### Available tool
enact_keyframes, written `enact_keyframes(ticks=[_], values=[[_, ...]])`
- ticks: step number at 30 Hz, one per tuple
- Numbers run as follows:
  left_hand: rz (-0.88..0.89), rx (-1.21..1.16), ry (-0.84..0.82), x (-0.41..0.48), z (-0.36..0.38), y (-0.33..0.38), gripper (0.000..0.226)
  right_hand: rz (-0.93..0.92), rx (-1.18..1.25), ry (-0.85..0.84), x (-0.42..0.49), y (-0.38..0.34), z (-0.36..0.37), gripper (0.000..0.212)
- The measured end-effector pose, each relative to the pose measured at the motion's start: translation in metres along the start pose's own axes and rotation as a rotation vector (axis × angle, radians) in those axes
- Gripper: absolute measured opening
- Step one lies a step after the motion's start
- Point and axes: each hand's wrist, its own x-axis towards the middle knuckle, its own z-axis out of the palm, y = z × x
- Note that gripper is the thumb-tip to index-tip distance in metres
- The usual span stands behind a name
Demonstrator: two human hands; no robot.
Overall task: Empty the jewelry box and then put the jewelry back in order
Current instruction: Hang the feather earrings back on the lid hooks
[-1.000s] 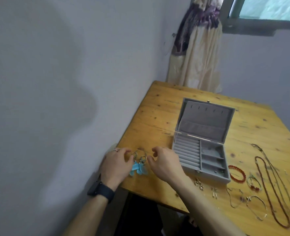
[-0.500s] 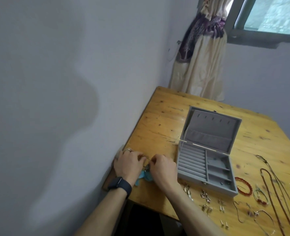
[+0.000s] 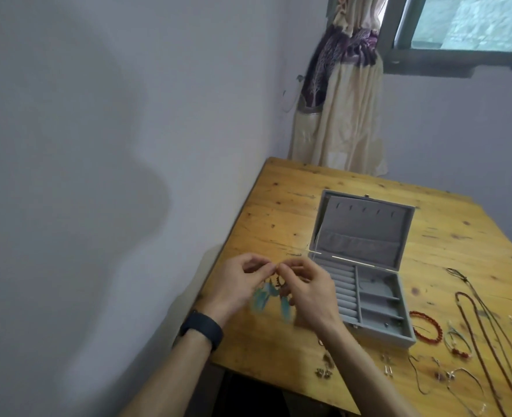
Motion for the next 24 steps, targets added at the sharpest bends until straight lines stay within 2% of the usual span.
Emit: enact_keyframes(ticks=[5,12,16,24], values=[[0.111,-0.126,-0.111,0.005,0.011,0.047,0.017,-0.104,0.024,-0.057,0.01,-0.018,-0.043,0.007],[0.157,0.019,-0.154,0.019,0.035,0.086,0.016,-0.274,-0.121,0.032,0.014,-0.023,-0.084,0.009],[0.176,0.123,-0.201,0.027,0.049,0.105,0.016,-0.272,-0.107,0.116,0.016,-0.025,-0.102,0.021],[0.231,0.283,-0.247,0.055,0.069,0.143,0.013,-0.239,-0.024,0.153,0.025,-0.01,-0.128,0.03]])
